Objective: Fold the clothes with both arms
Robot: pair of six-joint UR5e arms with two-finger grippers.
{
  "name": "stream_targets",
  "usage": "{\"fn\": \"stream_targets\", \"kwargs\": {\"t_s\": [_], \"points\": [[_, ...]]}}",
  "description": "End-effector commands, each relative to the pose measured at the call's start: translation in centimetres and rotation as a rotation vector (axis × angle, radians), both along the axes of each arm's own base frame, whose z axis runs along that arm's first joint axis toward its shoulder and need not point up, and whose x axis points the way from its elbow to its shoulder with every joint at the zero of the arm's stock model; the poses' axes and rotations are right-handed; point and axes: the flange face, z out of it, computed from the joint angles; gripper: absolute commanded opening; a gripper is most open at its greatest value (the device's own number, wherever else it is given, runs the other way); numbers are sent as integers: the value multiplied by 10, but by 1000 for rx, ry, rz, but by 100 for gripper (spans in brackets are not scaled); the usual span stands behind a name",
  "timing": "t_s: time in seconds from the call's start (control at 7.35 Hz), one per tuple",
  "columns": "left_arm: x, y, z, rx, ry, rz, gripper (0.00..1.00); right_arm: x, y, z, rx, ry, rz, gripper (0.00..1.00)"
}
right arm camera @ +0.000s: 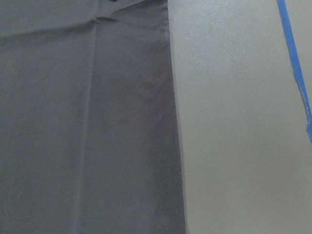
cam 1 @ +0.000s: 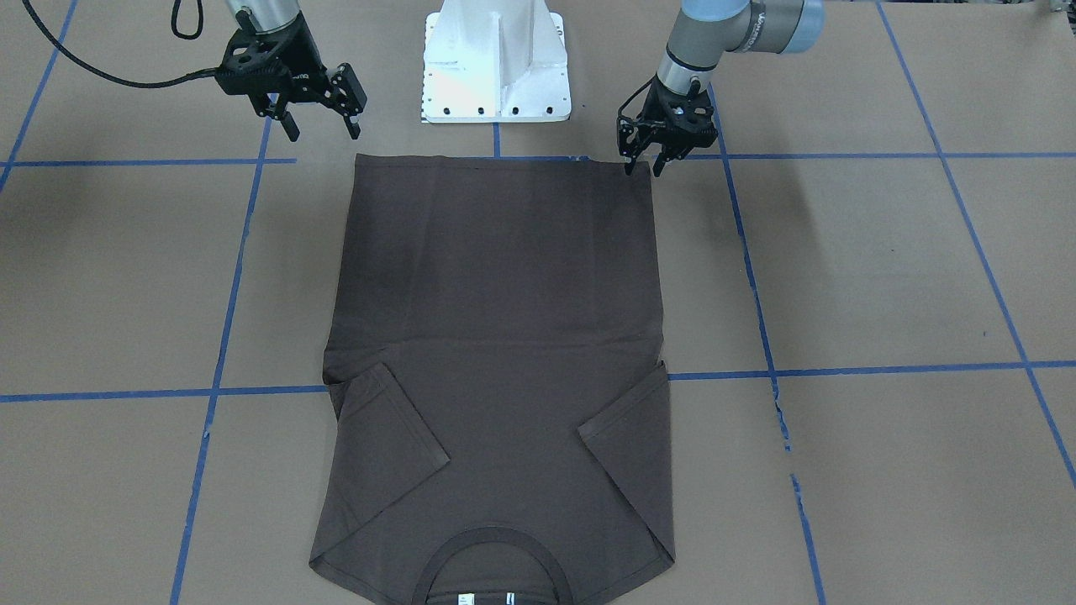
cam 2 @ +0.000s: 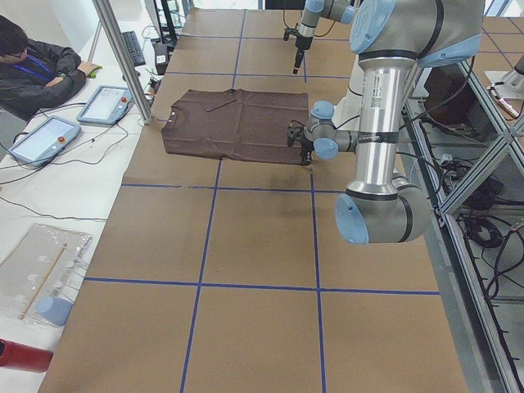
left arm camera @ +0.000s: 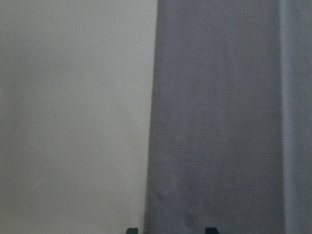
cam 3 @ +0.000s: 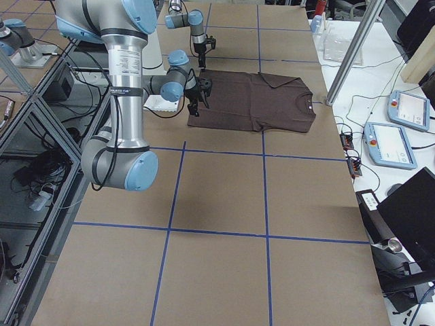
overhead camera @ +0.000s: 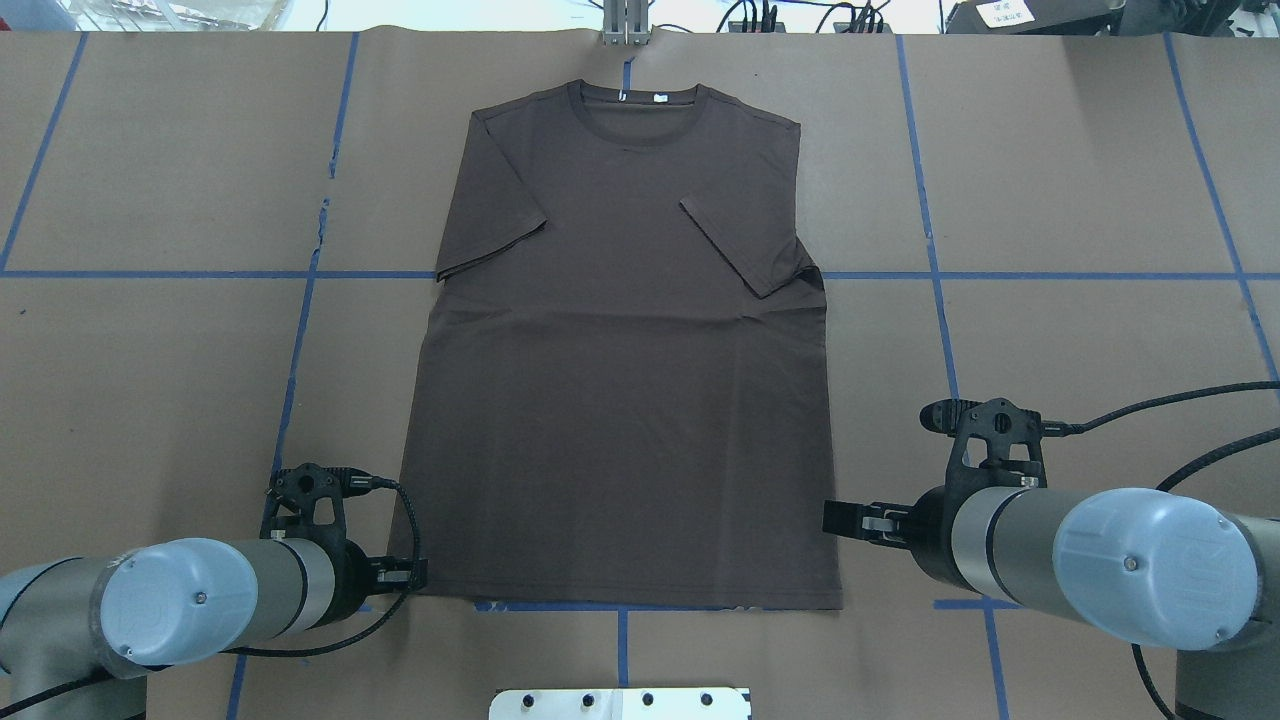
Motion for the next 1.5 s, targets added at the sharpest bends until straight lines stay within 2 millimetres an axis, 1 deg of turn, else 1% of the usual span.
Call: {"fn": "stream_targets", "kwargs": {"t_s": [0.0, 0.68, 0.82, 0.95, 1.09, 1.36], "points": [[2, 4, 0, -1, -1, 8, 56, 0, 0, 0, 0, 1, 0, 98], [4, 8, 0, -1, -1, 15, 56, 0, 0, 0, 2, 0, 5, 99], [5, 10, 0, 1, -1, 19, 47, 0, 0, 0, 2, 0, 5, 99], [5, 10, 0, 0, -1, 21, 21, 0, 0, 0, 2, 0, 5, 99], [5, 10, 0, 1, -1, 20, 1, 0, 0, 0, 2, 0, 5, 99], [4, 10, 0, 2, 0, 20, 0, 0, 0, 0, 2, 0, 3, 99]]}}
